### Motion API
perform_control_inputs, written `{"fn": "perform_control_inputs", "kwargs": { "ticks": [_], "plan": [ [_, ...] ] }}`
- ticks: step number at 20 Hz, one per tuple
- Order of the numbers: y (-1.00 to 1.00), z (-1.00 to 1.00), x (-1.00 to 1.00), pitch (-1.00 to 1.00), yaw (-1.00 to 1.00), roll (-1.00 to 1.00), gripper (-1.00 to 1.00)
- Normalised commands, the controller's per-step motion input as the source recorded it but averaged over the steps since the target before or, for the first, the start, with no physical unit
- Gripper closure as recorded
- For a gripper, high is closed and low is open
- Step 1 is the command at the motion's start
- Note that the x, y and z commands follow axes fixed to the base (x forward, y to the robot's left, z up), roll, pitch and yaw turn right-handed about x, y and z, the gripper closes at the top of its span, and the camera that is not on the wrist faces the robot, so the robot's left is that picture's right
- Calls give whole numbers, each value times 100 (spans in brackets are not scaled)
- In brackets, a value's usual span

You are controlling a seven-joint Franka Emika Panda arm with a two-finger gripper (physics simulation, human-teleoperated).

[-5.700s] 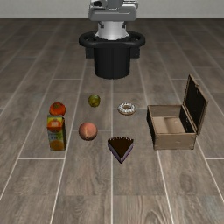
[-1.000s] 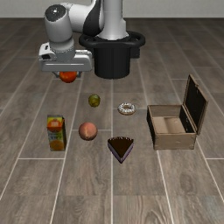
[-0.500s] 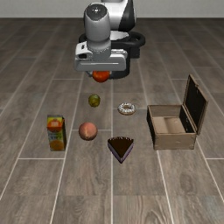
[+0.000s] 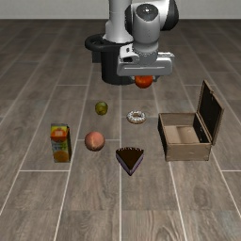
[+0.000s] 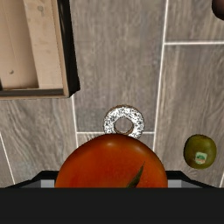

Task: Pick up the tomato and place it in the box

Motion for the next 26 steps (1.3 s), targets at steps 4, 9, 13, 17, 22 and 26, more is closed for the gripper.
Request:
{"fn": "perform_control_inputs", "kwargs": {
  "ticks": [4,9,13,17,22,26],
  "plan": [
    [100,0,0,0,0,0,100],
    [100,0,0,0,0,0,100],
    [25,0,75,0,0,0,100],
    [0,0,100,0,0,0,100],
    [0,0,100,0,0,0,100],
    [0,0,0,0,0,0,-100]
  ]
}}
